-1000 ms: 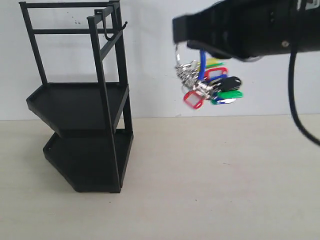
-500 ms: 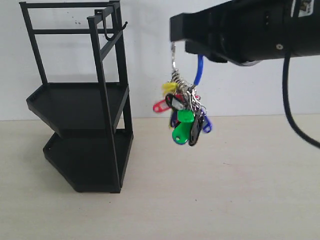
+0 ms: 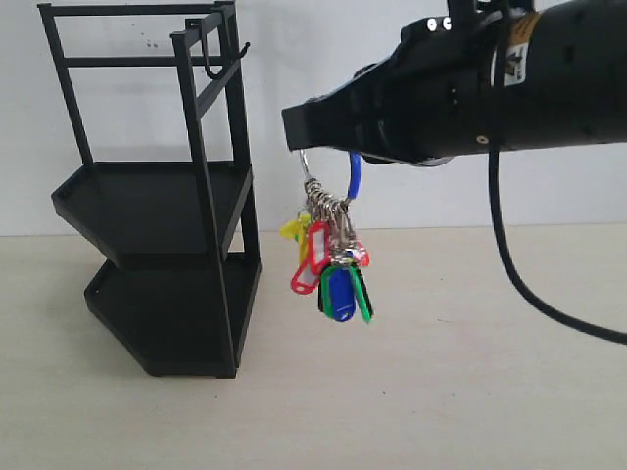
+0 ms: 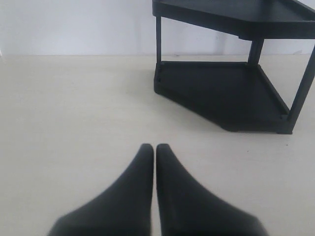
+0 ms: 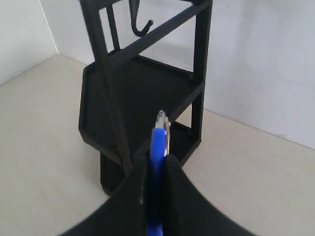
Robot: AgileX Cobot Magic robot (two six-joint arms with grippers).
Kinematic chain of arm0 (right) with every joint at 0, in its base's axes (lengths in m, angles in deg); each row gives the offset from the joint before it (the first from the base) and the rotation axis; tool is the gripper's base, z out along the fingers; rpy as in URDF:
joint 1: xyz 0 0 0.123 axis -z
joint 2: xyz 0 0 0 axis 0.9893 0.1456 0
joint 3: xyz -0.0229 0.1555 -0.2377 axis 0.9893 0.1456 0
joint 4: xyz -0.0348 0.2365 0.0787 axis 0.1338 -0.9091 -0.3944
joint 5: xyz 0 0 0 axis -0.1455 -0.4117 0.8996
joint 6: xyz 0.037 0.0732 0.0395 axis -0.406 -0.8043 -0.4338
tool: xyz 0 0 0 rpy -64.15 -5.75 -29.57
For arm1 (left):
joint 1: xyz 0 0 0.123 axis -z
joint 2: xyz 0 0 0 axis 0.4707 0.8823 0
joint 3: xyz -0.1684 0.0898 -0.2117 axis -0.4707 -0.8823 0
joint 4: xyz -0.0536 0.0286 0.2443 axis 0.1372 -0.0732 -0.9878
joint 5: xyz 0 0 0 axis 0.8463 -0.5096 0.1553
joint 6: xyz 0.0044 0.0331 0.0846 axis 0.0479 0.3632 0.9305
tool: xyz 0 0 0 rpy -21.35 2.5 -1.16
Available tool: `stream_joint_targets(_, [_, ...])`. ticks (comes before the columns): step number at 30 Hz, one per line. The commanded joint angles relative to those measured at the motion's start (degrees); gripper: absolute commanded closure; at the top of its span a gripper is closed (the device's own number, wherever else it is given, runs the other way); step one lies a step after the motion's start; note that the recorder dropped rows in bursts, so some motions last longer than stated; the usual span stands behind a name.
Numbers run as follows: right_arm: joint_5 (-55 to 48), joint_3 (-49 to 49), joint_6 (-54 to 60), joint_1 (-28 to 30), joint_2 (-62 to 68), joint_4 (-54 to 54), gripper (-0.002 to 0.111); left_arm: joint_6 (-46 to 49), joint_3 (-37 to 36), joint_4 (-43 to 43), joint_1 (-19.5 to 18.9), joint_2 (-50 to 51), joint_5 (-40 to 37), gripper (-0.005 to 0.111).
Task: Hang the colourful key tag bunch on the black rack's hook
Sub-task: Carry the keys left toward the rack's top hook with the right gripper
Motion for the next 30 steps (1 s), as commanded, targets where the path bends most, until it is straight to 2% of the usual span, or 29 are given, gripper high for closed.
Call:
stream_joint_targets(1, [8.0,-0.4,-3.2,1.1,1.0,0.5,0.108,-0.6,0.1,0.4,-0.2,-0.1,0.9,0.102])
stream_joint_targets(10, [13.1,-0.5,-3.2,1.0,4.2,0.5,0.109,-0.6,0.1,0.4,-0.2,-0.1,0.9,0.102])
stream_joint_targets(15, [10.7,-4.2,-3.2,1.0,7.2,0.5,0.109,-0.6,0.1,0.4,-0.2,-0.1,0.9,0.102])
stream_joint_targets(19, [4.5,-9.7,-2.7,1.0,10.8,2.1,0.109,-0.6,0.1,0.4,-0.2,-0.1,0.9,0.102])
stream_joint_targets(21, [1.0,-12.8,-4.6,1.0,12.7,5.6,0.109,-0.6,0.1,0.4,-0.2,-0.1,0.9,0.102])
stream_joint_targets(25, [-5.9,-18.1,-15.9,0.9,15.9,17.7,0.109,-0.6,0.1,0.4,-0.2,-0.1,0.9,0.102])
stream_joint_targets(30, [-14.8,-23.9,-25.5,-2.0,18.9,32.5,0.109,-0.6,0.1,0.4,-0.2,-0.1,0.9,0.102])
